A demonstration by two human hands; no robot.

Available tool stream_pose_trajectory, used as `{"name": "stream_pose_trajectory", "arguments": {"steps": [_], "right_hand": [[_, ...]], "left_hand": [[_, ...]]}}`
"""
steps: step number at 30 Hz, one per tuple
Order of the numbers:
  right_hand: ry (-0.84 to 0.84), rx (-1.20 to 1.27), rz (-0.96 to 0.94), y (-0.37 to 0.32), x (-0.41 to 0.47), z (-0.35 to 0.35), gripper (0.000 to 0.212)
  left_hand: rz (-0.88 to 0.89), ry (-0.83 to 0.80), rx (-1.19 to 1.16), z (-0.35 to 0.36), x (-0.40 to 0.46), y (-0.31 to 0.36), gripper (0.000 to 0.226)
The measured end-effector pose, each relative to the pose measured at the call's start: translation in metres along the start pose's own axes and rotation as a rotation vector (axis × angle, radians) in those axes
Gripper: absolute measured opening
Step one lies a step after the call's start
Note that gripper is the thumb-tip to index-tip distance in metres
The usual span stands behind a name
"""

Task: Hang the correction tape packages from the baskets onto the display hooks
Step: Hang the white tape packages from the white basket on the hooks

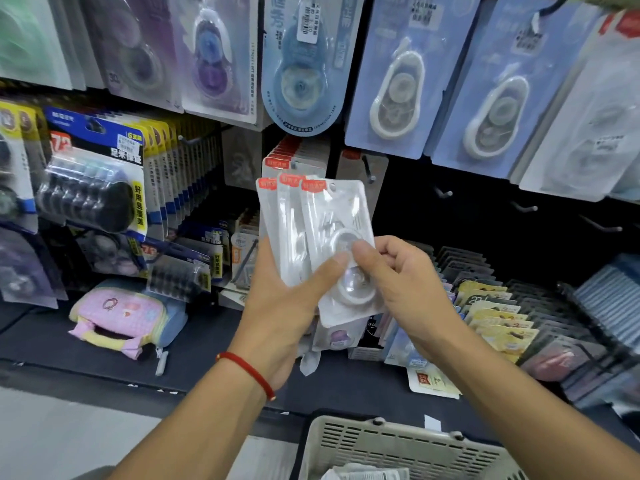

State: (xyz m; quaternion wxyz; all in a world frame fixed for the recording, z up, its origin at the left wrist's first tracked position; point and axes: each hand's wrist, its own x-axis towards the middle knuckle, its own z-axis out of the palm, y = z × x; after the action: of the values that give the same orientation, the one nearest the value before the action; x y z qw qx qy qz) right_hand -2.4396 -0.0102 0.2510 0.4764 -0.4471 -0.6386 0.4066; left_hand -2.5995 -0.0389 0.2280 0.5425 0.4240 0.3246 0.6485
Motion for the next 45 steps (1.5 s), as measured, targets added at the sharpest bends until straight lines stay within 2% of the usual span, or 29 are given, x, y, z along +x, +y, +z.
{"name": "stream_pose_trajectory", "arguments": {"steps": [2,4,7,10,14,17,24,28,31,33,37,40,42,43,45], "right_hand": [[0.045,0.001,0.035,0.003,-0.003,-0.003,0.053],[0.107,-0.032,0.031,0.009,-0.005,-0.008,0.053],[0.224,-0.077,0.007,0.018,-0.001,-0.017,0.04],[0.26,-0.099,0.004,0.024,0.01,-0.024,0.03],[0.281,-0.113,-0.015,0.029,0.025,-0.021,0.032],[0.321,-0.087,-0.019,0.039,0.027,-0.014,0.044],[0.318,-0.121,-0.047,0.081,0.049,0.002,0.017],[0.373,-0.188,0.067,0.092,0.111,0.009,0.036],[0.42,-0.239,0.123,0.099,0.148,0.006,0.041],[0.421,-0.282,0.148,0.104,0.16,0.005,0.041],[0.465,-0.282,0.299,0.107,0.154,0.004,0.059],[0.498,-0.346,0.29,0.1,0.127,-0.006,0.048],[0.46,-0.281,0.152,0.085,0.099,-0.008,0.033],[0.395,-0.204,0.082,0.075,0.084,-0.007,0.028],[0.194,-0.048,-0.03,0.054,0.053,-0.004,0.031]], "left_hand": [[-0.028,-0.003,-0.005,-0.002,0.0,0.0,0.059],[-0.002,0.036,0.031,-0.005,0.002,-0.003,0.052],[0.123,0.189,0.174,-0.012,0.006,-0.005,0.045],[0.187,0.278,0.233,-0.017,0.008,-0.007,0.038],[0.18,0.327,0.205,-0.018,0.009,-0.006,0.036],[0.177,0.346,0.183,-0.017,0.009,-0.005,0.038],[0.177,0.357,0.158,-0.015,0.012,-0.002,0.035],[0.202,0.363,0.146,-0.011,0.016,-0.002,0.035],[0.231,0.363,0.165,-0.01,0.017,-0.002,0.035],[0.246,0.356,0.179,-0.01,0.017,-0.002,0.034],[0.265,0.337,0.18,-0.011,0.016,0.0,0.034],[0.247,0.296,0.182,-0.013,0.013,0.0,0.039],[0.231,0.264,0.19,-0.012,0.01,-0.001,0.044],[0.22,0.252,0.186,-0.011,0.01,-0.002,0.046],[0.186,0.226,0.149,-0.007,0.009,-0.004,0.05]]}}
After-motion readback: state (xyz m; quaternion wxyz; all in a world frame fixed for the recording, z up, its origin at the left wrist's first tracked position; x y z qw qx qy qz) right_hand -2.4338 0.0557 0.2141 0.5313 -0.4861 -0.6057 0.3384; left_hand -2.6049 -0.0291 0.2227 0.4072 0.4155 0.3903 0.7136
